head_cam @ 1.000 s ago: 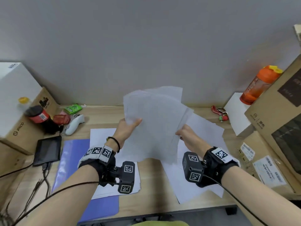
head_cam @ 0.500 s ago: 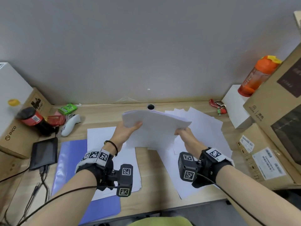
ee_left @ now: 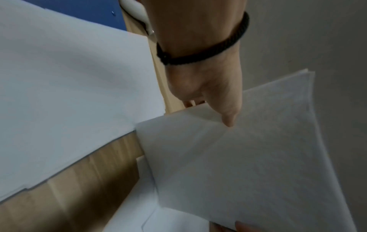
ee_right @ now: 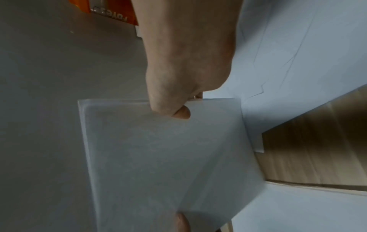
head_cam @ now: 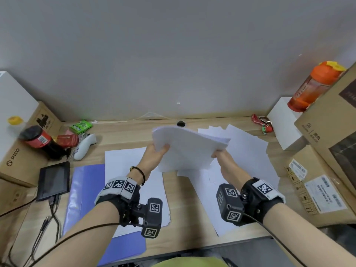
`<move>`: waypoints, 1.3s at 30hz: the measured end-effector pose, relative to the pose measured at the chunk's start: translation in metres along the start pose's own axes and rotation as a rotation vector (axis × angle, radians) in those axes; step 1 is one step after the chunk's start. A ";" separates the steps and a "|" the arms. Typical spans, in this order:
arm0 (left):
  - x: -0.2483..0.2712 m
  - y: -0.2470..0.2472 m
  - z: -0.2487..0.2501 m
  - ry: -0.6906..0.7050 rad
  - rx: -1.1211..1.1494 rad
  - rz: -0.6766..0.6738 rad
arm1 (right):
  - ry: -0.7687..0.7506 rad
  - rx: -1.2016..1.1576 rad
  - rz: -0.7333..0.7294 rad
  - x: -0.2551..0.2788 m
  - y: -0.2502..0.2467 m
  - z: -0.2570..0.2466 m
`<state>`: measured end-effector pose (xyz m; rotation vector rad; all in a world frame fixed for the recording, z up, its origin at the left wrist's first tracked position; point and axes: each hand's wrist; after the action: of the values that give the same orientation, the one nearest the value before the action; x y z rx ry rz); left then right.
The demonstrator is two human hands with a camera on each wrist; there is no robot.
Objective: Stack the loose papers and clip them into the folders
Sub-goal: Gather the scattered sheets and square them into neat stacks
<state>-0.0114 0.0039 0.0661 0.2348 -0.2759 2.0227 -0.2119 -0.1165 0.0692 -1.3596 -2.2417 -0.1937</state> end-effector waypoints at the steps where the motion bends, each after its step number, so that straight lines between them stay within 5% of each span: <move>1: -0.001 0.001 0.004 0.009 0.018 0.007 | -0.020 -0.011 0.011 0.000 0.000 -0.004; 6: -0.008 -0.004 0.030 0.087 0.175 0.054 | -0.224 -0.198 0.034 0.013 -0.005 -0.039; 13: -0.002 -0.004 -0.021 -0.132 0.049 -0.005 | -0.036 0.010 -0.114 0.021 -0.001 0.012; 20: -0.012 -0.002 0.018 0.009 0.214 0.046 | -0.172 -0.202 0.028 -0.002 -0.009 -0.017; 26: -0.004 -0.011 -0.036 -0.200 -0.037 -0.083 | 0.150 0.171 -0.047 -0.022 -0.003 0.042; 33: 0.000 -0.042 -0.029 -0.107 -0.070 -0.003 | 0.083 0.217 -0.028 -0.034 0.027 0.034; 39: 0.033 -0.085 -0.081 -0.290 -0.130 0.105 | 0.134 0.359 -0.223 -0.029 0.088 0.065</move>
<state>0.0459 0.0932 0.0066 0.4405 -0.6102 2.0622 -0.1478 -0.0720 -0.0129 -0.8840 -2.1818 0.0408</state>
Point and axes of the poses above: each hand's wrist, its own x-axis away from the middle knuckle, its own y-axis out of the palm, z = x × y, and after that the axes turned 2 degrees about -y, right-handed
